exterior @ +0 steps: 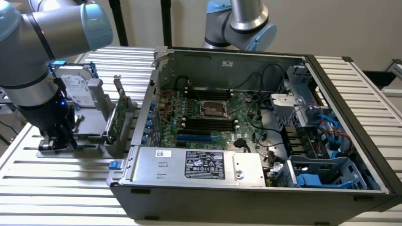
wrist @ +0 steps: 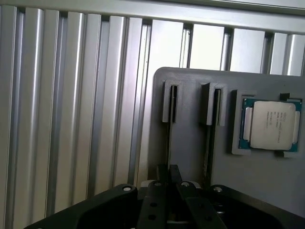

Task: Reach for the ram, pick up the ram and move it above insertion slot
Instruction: 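Pick up the ram and move it above insertion slot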

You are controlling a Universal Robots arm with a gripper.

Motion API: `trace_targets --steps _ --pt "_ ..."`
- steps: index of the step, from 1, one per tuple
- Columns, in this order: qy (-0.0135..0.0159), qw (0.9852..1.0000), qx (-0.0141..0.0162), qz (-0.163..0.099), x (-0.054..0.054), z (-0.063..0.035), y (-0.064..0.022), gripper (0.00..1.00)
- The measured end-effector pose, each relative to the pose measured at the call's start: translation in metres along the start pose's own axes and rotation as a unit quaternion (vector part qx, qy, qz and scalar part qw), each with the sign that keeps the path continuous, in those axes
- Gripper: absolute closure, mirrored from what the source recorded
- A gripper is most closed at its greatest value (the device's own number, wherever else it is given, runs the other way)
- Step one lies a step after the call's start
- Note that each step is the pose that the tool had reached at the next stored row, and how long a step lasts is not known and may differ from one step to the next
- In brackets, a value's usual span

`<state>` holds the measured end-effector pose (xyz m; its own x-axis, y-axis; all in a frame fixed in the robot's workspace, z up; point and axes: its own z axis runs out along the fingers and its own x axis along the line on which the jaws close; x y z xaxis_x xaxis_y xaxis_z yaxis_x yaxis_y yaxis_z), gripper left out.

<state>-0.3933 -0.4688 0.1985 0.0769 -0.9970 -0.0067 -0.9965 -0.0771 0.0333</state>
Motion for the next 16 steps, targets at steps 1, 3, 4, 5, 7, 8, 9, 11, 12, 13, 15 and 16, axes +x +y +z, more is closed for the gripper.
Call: trace_targets --steps 1,3,4,5,7,8,9,11,12,13,15,16 --pt "-0.0001 1.0 0.0 0.003 0.0 0.0 0.0 0.86" --pt "-0.0003 1.0 0.0 0.008 0.0 0.0 0.0 0.86" --pt "-0.0003 0.9999 0.0 0.01 0.0 0.0 0.0 0.86" --pt "-0.0004 0.9999 0.0 0.012 0.0 0.0 0.0 0.86" --pt "-0.0004 0.9999 0.0 0.013 0.0 0.0 0.0 0.86" --pt "-0.0004 0.9999 0.0 0.013 0.0 0.0 0.0 0.86" --pt "-0.0005 0.9999 0.0 0.014 0.0 -0.0002 0.0 0.86" --pt "-0.0004 0.9999 -0.0004 0.014 0.0 -0.0014 0.0001 0.86" --pt "-0.0004 0.9999 -0.0006 0.014 0.0 -0.0024 0.0001 0.86" --pt "-0.0005 0.9999 -0.0007 0.014 0.0 -0.0039 0.0002 0.86" --pt "-0.0005 0.9999 -0.0011 0.014 0.0 -0.0079 0.0003 0.86" --pt "-0.0005 0.9999 -0.0013 0.014 0.0 -0.0105 0.0004 0.86"
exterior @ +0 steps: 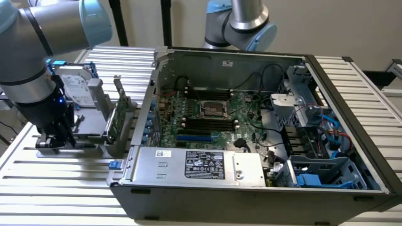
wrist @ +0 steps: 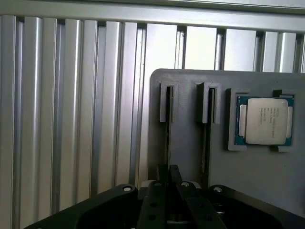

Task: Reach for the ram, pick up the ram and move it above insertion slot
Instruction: 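Pick up the ram and move it above insertion slot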

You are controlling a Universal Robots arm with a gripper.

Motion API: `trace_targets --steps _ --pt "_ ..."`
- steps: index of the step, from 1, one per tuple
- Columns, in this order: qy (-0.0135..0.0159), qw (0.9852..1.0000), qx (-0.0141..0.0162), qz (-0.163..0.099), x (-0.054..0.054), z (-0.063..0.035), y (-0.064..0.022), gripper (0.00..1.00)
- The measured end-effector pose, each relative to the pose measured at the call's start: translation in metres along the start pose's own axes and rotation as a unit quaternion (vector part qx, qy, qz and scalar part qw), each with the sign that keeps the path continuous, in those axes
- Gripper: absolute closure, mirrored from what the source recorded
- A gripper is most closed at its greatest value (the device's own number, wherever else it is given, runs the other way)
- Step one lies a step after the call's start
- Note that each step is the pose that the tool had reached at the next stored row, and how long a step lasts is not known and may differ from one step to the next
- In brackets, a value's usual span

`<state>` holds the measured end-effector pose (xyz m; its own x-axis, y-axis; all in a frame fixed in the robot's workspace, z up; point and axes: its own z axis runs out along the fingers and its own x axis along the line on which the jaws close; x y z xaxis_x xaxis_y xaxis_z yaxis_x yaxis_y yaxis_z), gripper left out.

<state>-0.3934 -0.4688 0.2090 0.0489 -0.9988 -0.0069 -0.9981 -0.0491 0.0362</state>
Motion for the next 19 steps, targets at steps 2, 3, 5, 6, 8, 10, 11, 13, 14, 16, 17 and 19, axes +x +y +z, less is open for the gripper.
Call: trace_targets --steps 2,3,5,6,8,10,11,13,14,16,17,19 --pt "0.0 1.0 -0.0008 0.0 0.0 -0.0074 0.0003 0.86" --pt "-0.0001 1.0 -0.0012 0.0 0.0 -0.0118 0.0004 0.86" --pt "-0.0001 1.0 -0.0019 0.0 0.0 -0.0209 0.0006 0.86" --pt "-0.0001 1.0 -0.0021 0.0 0.0 -0.0253 0.0007 0.86" --pt "-0.0001 1.0 -0.0024 0.0 0.0 -0.0344 0.0007 0.86" --pt "-0.0001 1.0 -0.0027 0.0 0.0 -0.0434 0.0007 0.86" --pt "-0.0001 1.0 -0.0028 0.0 0.0 -0.0479 0.0006 0.86" --pt "-0.0001 1.0 -0.0028 0.0 0.0 -0.0574 0.0002 0.86" --pt "-0.0001 1.0 -0.0028 0.0 0.0 -0.0619 -0.0001 0.86" --pt "-0.0001 1.0 -0.0028 0.0 0.0 -0.0709 -0.0015 0.86" --pt "-0.0002 1.0 -0.0028 0.0 0.0 -0.0754 -0.0027 0.86" --pt "-0.0001 1.0 -0.0028 0.0 0.0 -0.0845 -0.0057 0.86"
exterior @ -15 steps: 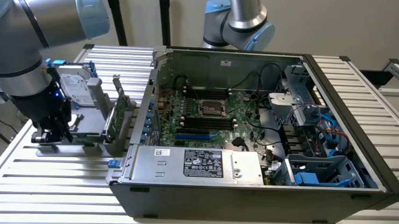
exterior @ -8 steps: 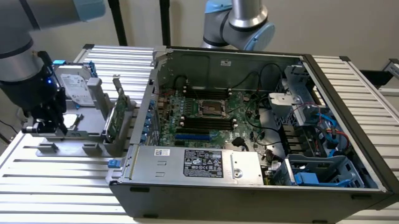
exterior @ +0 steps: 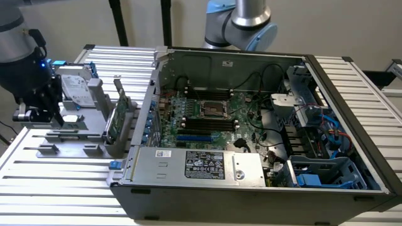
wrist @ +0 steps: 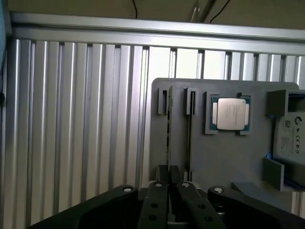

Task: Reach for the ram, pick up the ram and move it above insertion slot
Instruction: 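Pick up the ram and move it above insertion slot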

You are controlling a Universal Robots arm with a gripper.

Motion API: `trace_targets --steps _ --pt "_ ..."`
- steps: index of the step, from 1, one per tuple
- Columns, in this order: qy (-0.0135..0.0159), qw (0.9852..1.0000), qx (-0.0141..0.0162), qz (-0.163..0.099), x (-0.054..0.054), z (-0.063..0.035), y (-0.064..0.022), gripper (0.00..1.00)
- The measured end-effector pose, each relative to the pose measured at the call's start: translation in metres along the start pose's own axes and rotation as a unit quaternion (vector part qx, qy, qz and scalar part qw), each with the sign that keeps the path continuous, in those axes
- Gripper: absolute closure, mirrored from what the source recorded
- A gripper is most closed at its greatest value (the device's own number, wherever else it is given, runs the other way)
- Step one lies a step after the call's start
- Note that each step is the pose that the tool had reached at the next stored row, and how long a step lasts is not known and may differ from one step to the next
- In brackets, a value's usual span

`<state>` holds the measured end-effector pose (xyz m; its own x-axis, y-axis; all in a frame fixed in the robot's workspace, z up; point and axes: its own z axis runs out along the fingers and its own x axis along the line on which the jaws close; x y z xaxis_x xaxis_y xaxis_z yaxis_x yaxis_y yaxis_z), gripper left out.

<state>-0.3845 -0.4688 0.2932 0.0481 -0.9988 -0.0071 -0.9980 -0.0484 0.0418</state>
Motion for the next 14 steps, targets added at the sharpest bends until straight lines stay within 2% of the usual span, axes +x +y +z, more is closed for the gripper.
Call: trace_targets --steps 14 --pt "0.0 1.0 0.0 0.0 -0.006 -0.0653 -0.0353 0.86"
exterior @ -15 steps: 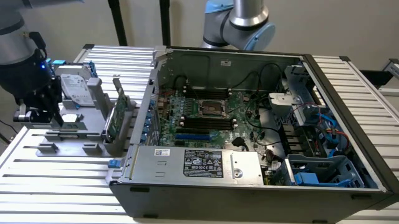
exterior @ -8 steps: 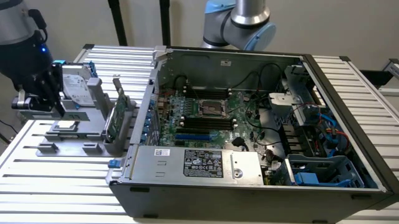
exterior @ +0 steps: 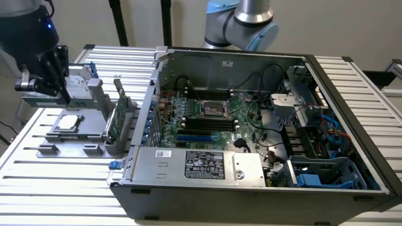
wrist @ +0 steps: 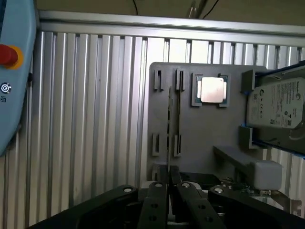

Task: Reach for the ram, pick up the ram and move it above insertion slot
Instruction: 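Pick up the ram and move it above insertion slot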

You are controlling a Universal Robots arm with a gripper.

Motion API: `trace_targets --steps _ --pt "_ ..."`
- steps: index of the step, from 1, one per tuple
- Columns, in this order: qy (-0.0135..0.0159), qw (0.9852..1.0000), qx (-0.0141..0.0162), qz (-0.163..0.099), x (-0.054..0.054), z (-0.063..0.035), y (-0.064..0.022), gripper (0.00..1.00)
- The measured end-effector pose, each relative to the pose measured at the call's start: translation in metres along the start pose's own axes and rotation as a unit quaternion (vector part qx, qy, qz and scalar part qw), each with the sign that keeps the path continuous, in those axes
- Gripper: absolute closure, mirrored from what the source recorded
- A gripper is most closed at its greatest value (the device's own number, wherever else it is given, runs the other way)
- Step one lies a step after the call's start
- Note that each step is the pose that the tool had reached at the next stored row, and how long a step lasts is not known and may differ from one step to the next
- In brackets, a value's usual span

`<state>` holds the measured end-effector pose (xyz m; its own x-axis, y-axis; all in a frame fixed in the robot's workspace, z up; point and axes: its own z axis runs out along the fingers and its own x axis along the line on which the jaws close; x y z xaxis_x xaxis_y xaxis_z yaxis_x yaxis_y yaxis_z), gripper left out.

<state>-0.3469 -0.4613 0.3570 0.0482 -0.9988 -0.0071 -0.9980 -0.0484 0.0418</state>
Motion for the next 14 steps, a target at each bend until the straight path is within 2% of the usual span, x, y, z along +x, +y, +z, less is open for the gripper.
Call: trace_targets --steps 4,6,14 --pt "0.0 1.0 0.0 0.0 -0.005 -0.0182 -0.0084 0.86" --pt "0.0 1.0 0.0 0.0 -0.008 -0.024 -0.012 0.86" --pt "0.0 1.0 0.0 0.0 -0.019 -0.0302 -0.0303 0.86"
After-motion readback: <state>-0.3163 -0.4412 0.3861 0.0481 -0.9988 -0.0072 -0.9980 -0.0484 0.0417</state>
